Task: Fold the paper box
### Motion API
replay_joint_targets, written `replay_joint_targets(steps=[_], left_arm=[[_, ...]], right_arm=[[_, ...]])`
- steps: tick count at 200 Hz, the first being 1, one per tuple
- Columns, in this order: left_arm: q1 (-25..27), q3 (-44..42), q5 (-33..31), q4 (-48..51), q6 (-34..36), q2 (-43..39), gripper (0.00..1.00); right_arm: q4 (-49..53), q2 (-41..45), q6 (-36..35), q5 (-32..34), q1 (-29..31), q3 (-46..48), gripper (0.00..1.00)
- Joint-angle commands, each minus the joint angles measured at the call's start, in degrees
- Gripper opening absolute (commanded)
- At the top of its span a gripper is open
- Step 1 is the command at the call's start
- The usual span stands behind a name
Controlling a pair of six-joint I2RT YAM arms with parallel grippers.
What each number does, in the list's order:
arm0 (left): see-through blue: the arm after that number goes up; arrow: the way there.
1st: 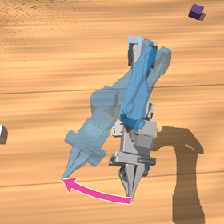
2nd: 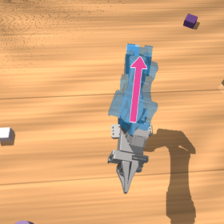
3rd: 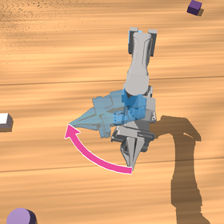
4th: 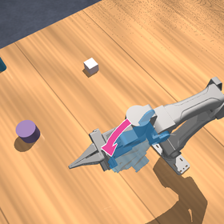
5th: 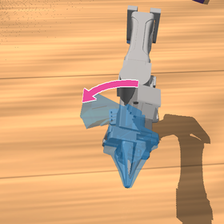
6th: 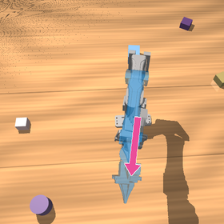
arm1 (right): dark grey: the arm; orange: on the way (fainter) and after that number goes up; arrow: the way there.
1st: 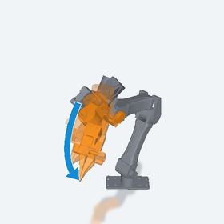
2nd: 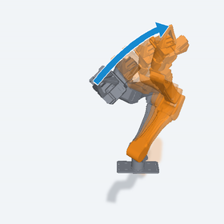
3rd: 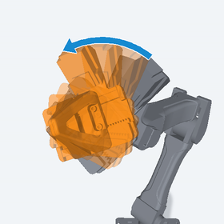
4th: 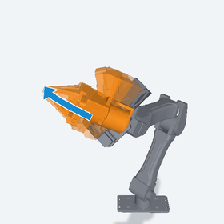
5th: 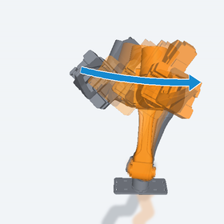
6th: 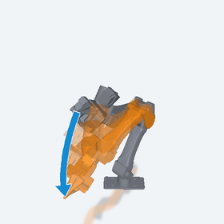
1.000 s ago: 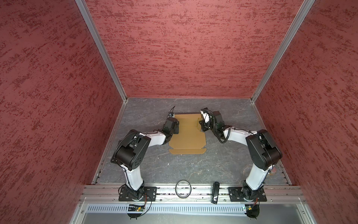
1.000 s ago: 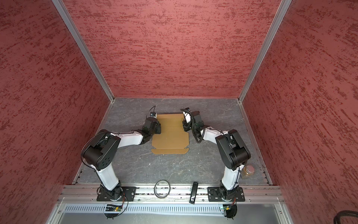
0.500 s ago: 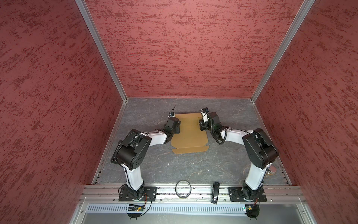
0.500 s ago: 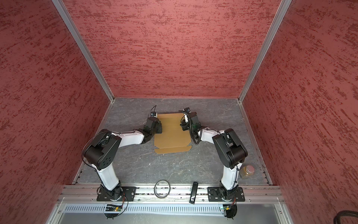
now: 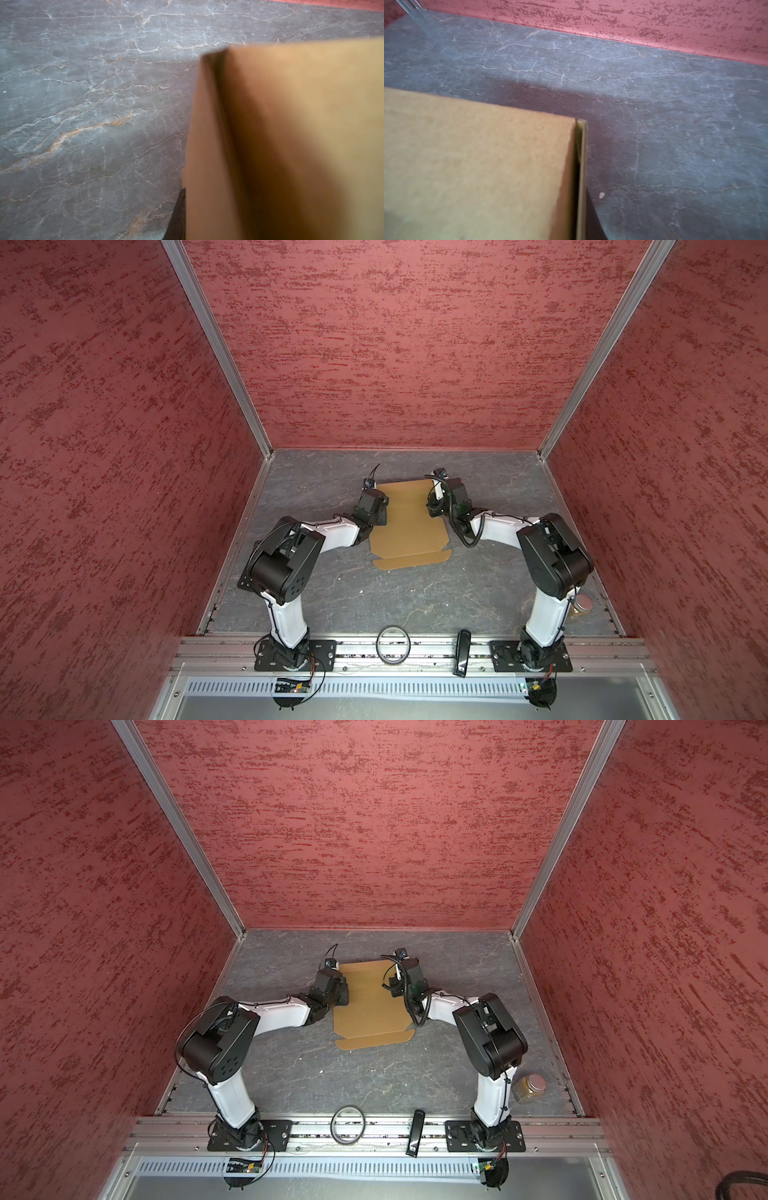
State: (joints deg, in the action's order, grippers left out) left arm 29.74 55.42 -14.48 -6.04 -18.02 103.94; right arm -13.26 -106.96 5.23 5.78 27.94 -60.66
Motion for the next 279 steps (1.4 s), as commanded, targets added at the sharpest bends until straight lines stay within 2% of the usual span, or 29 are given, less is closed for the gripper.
replay_joint_targets(steps=[1, 108, 148, 185, 237, 279], left_arm=[[0.55, 0.82, 7.83, 5.06, -1.23, 0.47, 0.08], [0.04, -0.40, 8.72, 6.03, -2.02, -0.93, 0.09], [0.00, -1.23, 8.40, 5.76, -2.18, -0.83, 0.09], [-0.07, -1.37, 9.29, 5.43, -2.06, -0.07, 0.09], [-0.73, -0.75, 9.38, 6.39, -1.27, -0.91, 0.09], [-0.91, -0.33, 9.25, 7.67, -1.13, -1.20, 0.09]], right_arm=[[5.28, -0.12, -2.54, -0.85, 1.90, -1.77, 0.09], [11.36, -1.37, -3.14, 4.88, 2.49, -5.72, 0.05], [9.92, -1.65, -0.99, 2.55, 2.37, -5.73, 0.15], [6.61, -3.46, 1.55, 2.47, 2.35, -5.52, 0.16], [6.91, -4.57, 1.54, 3.94, 2.37, -6.29, 0.07], [7.37, -3.94, 1.50, 3.52, 2.38, -5.88, 0.04]])
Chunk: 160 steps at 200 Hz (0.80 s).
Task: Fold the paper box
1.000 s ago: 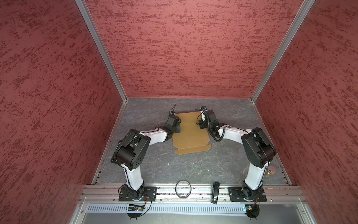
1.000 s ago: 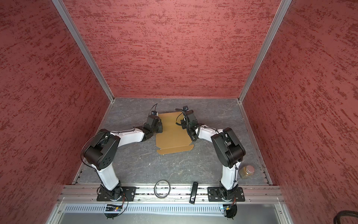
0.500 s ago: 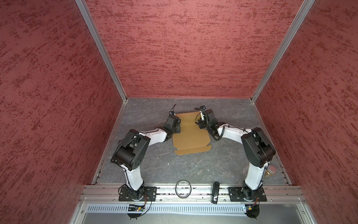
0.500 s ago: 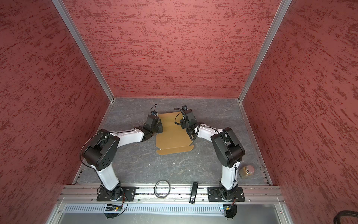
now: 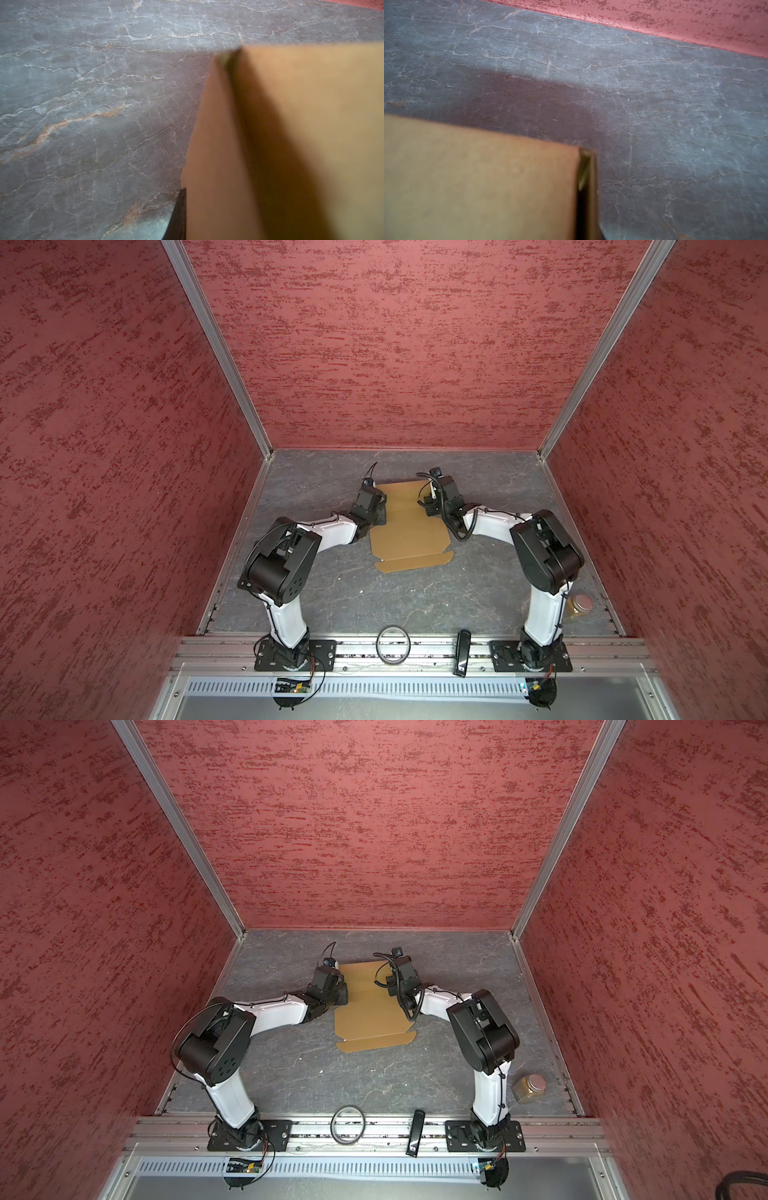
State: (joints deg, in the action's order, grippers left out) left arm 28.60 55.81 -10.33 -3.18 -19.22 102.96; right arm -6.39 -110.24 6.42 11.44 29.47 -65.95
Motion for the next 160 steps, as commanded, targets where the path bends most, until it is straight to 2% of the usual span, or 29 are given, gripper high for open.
replay_joint_targets(steps=[1, 49, 76, 116, 135, 160], left_arm=[[0.23, -0.72, 5.12, 4.87, 0.07, -0.21, 0.09], [0.01, 1.33, 5.51, 8.22, 0.82, -0.50, 0.09], [-0.28, 2.21, 5.28, 10.39, 0.79, -1.25, 0.09], [-0.03, 1.34, 5.07, 11.00, -1.48, -2.67, 0.09], [-0.04, 1.04, 4.00, 10.72, -2.59, -2.75, 0.09], [-0.12, 0.88, 2.18, 11.41, -4.17, -3.22, 0.10]], right_arm=[[0.50, -0.63, 0.29, -2.13, 0.85, -0.59, 0.04], [5.15, -0.68, -2.75, -3.61, 0.85, -3.01, 0.03], [6.58, -0.07, -4.23, -2.23, 0.85, -3.03, 0.00], [6.86, 0.45, -3.29, -3.14, 0.75, -3.40, 0.00], [5.42, 0.86, -1.84, -3.76, 0.69, -2.79, 0.13], [3.58, 1.71, 0.22, -4.24, 0.59, -1.89, 0.18]])
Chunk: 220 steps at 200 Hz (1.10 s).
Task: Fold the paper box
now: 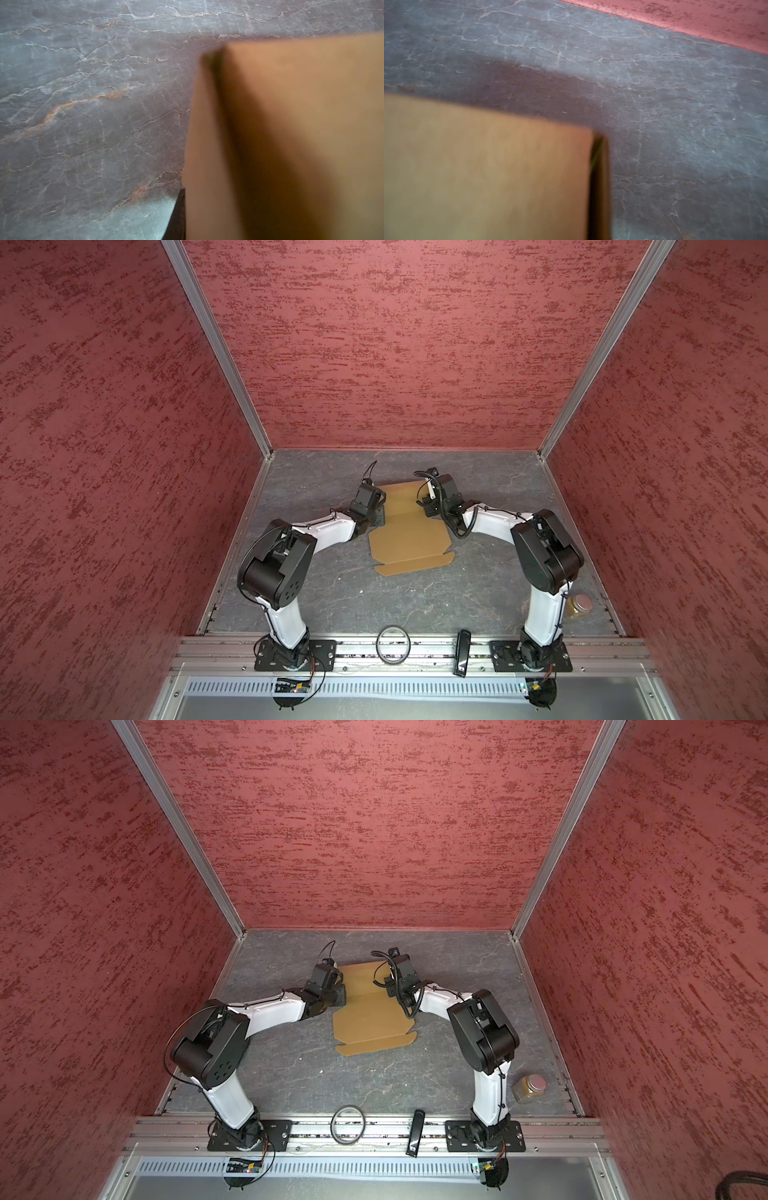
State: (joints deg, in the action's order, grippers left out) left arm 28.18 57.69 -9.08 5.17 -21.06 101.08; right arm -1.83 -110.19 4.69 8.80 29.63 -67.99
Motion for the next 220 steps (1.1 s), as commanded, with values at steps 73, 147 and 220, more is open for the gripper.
replay_joint_targets(steps=[73, 147, 220], left_arm=[[0.07, -1.43, -1.39, 5.00, -4.05, -2.35, 0.10], [-0.08, -0.07, -0.06, 8.13, -4.67, -3.32, 0.10], [0.03, -0.78, -0.88, 8.36, -7.05, -2.83, 0.10]], right_arm=[[-1.53, 2.61, 4.72, 1.31, 0.17, 2.11, 0.10], [2.41, 0.62, 1.66, 0.20, -0.10, -0.31, 0.00], [1.77, 1.95, 3.08, -1.20, -0.10, 0.57, 0.17]])
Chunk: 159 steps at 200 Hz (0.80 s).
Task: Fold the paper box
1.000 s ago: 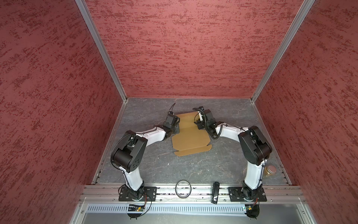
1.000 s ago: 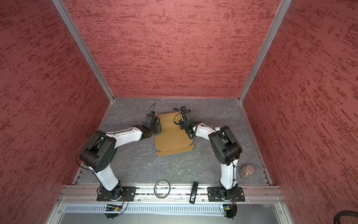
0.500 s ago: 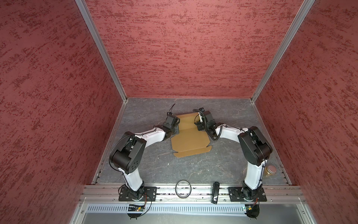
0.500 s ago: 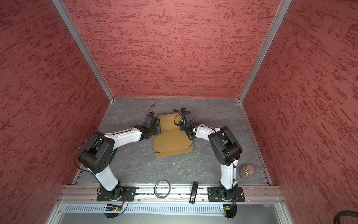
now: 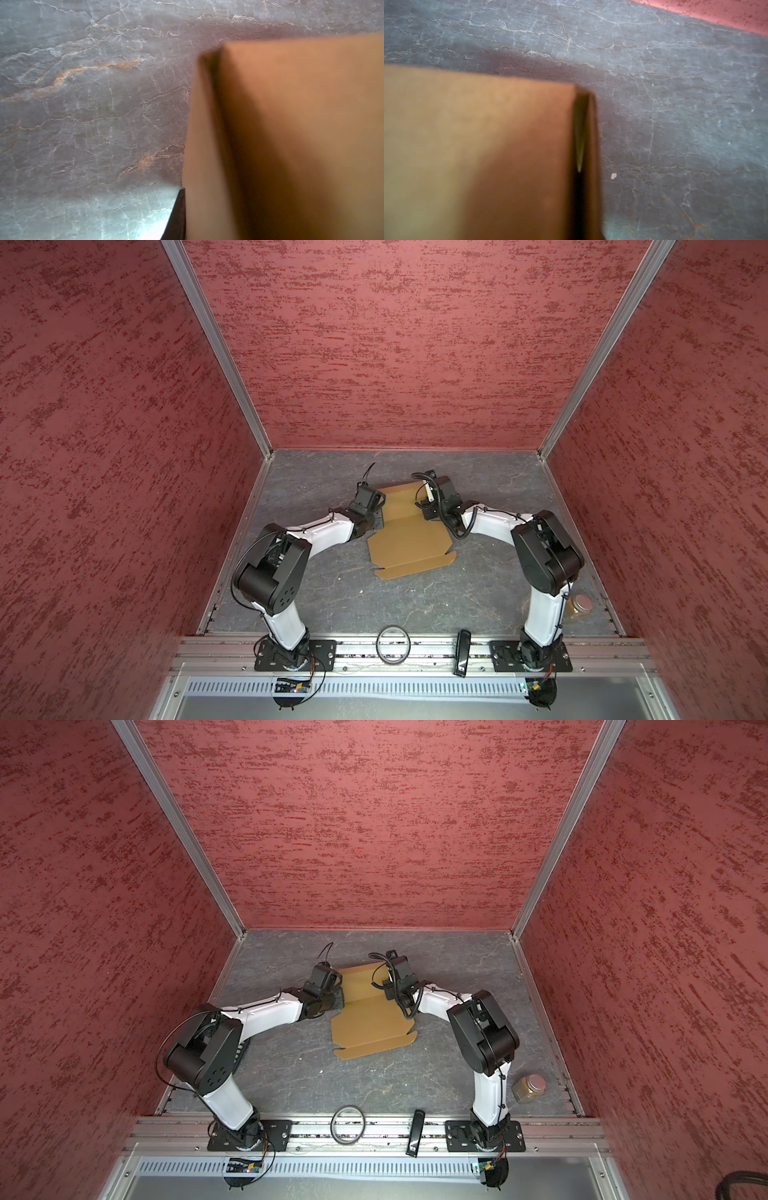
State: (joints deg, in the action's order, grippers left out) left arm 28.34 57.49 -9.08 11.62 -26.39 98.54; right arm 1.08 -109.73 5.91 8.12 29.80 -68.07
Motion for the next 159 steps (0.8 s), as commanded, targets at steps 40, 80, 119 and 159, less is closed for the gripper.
replay_joint_targets(steps=[40, 80, 119, 159], left_arm=[[-0.23, -1.40, -2.31, 1.41, -2.35, -0.02, 0.10], [-0.26, -1.68, -2.34, 1.26, -2.35, -0.37, 0.10], [-0.23, -1.95, -1.99, 1.15, -2.74, -0.70, 0.10], [-0.22, -1.94, -1.82, 1.15, -2.44, -0.29, 0.10]], right_arm=[[-6.42, 4.37, 5.56, -0.99, -0.79, 5.18, 0.24], [-11.24, 6.71, 7.94, 0.44, -1.42, 8.53, 0.21], [-14.40, 7.44, 9.10, 0.74, -1.57, 9.81, 0.26], [-19.51, 8.30, 9.83, -0.96, -1.77, 12.16, 0.34]])
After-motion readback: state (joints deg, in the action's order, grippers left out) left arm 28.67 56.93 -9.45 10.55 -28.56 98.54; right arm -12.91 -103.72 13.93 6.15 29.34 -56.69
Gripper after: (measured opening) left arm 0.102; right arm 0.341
